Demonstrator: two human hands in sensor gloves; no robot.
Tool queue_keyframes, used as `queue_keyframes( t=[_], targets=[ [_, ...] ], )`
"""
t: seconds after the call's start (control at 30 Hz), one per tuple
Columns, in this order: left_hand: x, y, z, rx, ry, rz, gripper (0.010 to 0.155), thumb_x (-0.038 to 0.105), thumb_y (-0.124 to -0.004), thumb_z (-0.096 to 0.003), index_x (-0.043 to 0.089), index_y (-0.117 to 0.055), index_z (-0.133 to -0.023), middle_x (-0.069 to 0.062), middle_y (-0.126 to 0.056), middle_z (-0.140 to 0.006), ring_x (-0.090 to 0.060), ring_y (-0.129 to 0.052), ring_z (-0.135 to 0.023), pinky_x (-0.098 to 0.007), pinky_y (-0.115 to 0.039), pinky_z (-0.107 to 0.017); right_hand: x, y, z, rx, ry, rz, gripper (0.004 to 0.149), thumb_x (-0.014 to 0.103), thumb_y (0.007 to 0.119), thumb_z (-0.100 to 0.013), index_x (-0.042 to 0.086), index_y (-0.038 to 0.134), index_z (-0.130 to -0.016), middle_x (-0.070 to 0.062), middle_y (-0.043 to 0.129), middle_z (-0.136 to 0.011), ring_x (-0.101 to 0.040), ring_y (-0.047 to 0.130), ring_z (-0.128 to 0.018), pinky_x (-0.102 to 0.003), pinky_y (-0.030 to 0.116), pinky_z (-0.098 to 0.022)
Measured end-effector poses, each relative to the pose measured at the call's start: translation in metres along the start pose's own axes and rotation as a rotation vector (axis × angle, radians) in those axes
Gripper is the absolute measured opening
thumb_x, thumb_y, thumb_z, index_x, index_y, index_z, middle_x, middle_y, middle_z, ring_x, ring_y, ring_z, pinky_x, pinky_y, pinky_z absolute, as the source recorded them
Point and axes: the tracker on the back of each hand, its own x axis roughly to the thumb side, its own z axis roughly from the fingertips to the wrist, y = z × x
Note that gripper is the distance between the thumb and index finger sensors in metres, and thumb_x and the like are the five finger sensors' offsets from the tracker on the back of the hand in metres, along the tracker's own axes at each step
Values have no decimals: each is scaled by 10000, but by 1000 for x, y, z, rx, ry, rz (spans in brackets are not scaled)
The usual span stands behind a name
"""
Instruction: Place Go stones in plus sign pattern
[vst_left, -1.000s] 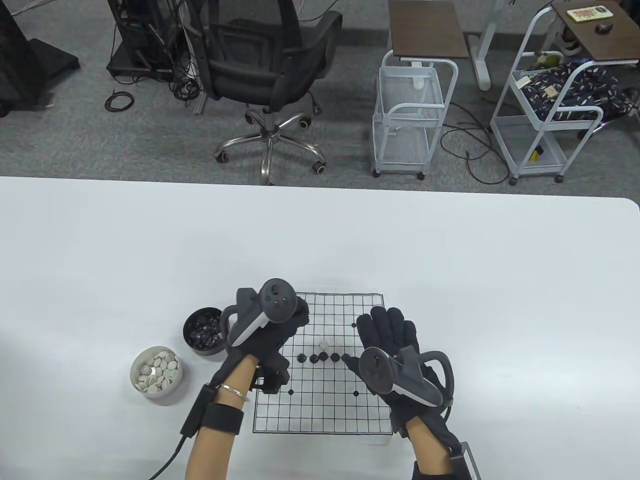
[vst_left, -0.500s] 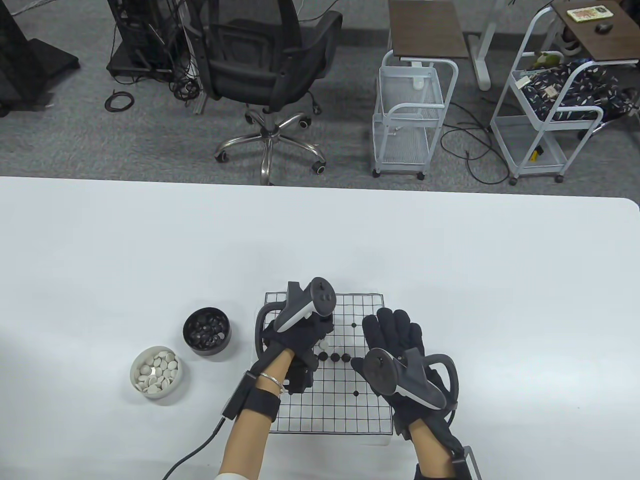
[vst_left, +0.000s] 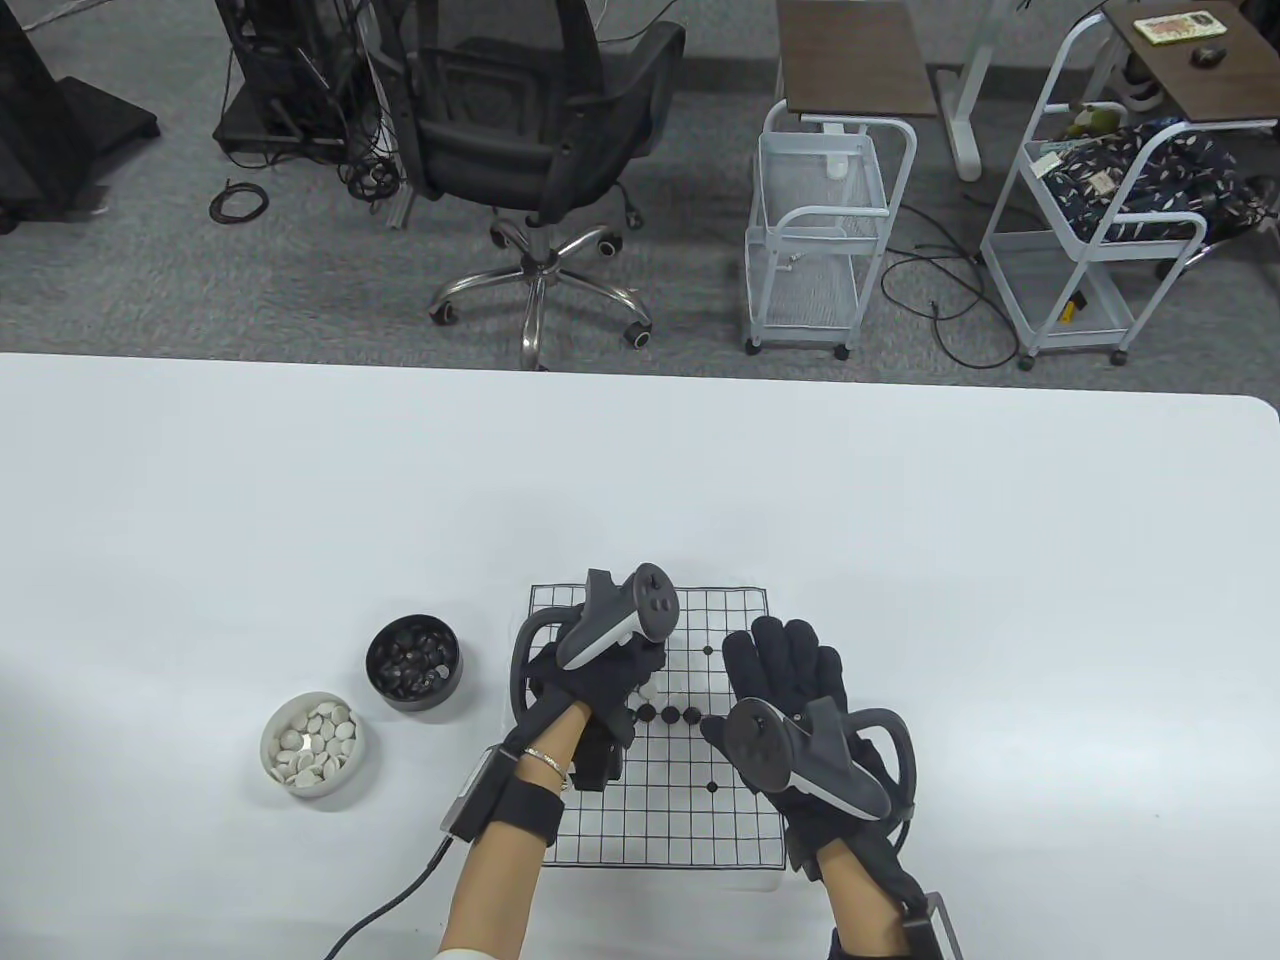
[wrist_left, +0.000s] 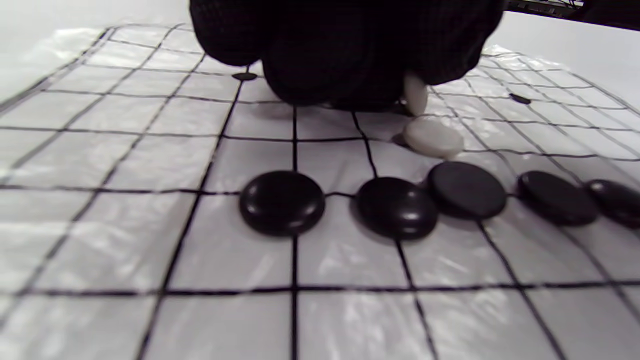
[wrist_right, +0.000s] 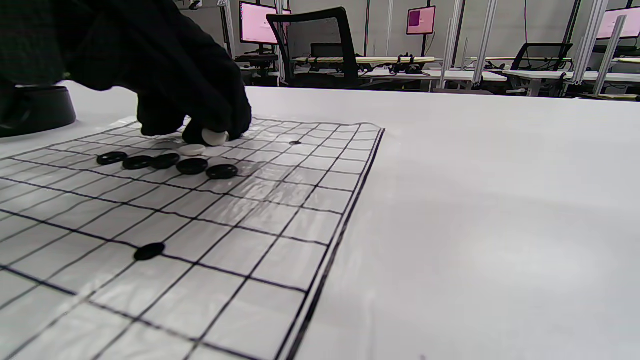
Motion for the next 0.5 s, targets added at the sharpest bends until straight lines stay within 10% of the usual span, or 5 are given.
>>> queue_keyframes(
  t=[0.5],
  targets=[
    [3, 4, 7, 27, -5, -89, 389, 484, -707, -530, 442, -741, -915, 119, -902, -864, -15, -937, -648, -308, -760, -658, 0, 1, -1, -3, -6, -1, 788, 561, 524, -557, 137, 231, -1154, -213, 228, -1189, -510, 242, -1101, -580, 281, -778]
  ],
)
